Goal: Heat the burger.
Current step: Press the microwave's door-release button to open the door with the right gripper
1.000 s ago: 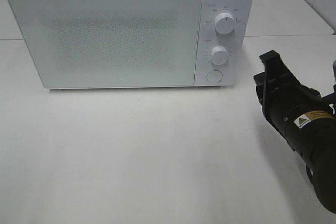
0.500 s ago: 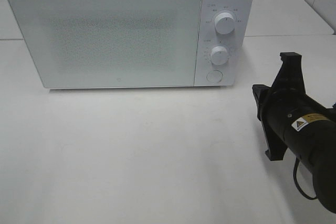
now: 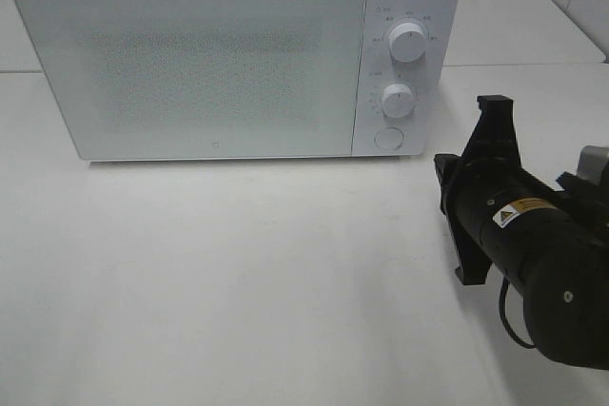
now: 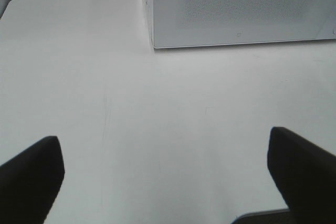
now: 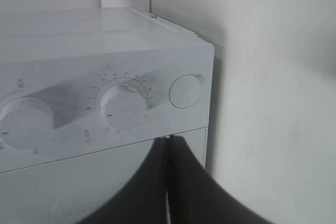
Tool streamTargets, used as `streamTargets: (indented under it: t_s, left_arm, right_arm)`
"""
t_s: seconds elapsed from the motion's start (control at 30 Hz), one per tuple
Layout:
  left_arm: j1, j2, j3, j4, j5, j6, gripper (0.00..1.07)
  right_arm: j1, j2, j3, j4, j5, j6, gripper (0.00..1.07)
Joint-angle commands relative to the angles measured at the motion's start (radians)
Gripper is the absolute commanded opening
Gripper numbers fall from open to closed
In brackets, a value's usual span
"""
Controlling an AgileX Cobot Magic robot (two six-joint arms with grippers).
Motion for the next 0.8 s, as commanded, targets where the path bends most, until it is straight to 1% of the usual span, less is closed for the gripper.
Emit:
streamTargets:
  t_s: [0.03, 0.2, 0.33, 0.37, 0.43, 0.47, 0.53, 0.6, 0.7, 0.77, 0.8]
  left_arm:
    - [0.000, -0.021, 0.000, -0.008, -0.012, -0.004, 0.98]
    - [0.000, -0.021, 0.000, -0.008, -0.012, -0.004, 0.98]
    - [0.000, -0.021, 0.000, -0.008, -0.012, -0.004, 0.98]
    - [0.000, -0.021, 0.000, -0.008, -0.012, -0.004, 0.98]
    - [0.000, -0.021, 0.000, -0.008, -0.012, -0.004, 0.98]
    - [0.000, -0.021, 0.000, -0.008, -0.012, -0.004, 0.98]
    - [0.000, -0.021, 0.000, -0.008, -0.012, -0.004, 0.98]
    - [0.000, -0.021, 0.000, -0.008, -0.012, -0.004, 0.98]
    - [0.000, -0.021, 0.000, -0.008, -0.012, -0.004, 0.98]
    - [0.000, -0.021, 0.000, -0.008, -0.012, -0.004, 0.98]
    - [0.000, -0.021, 0.000, -0.008, -0.012, -0.004, 0.98]
  right_arm:
    - [0.003, 0.027, -0.024, -0.028, 0.003, 0.007, 0.00]
    - [0.003, 0.084, -0.090, -0.036, 0.004, 0.019, 0.00]
    - [0.003, 0.118, -0.123, -0.036, 0.004, 0.016, 0.00]
    - [-0.008, 0.142, -0.145, -0.036, 0.008, 0.016, 0.00]
    - [-0.012, 0.152, -0.152, -0.043, 0.015, 0.016, 0.00]
    - [-0.032, 0.168, -0.169, -0.051, 0.033, 0.016, 0.00]
    - [-0.039, 0.172, -0.176, -0.055, 0.039, 0.016, 0.00]
    - [-0.076, 0.187, -0.210, -0.070, 0.071, 0.006, 0.00]
    - [-0.086, 0.191, -0.219, -0.080, 0.079, 0.004, 0.00]
    - [-0.122, 0.226, -0.256, -0.132, 0.087, 0.003, 0.00]
    - [-0.122, 0.226, -0.256, -0.132, 0.087, 0.003, 0.00]
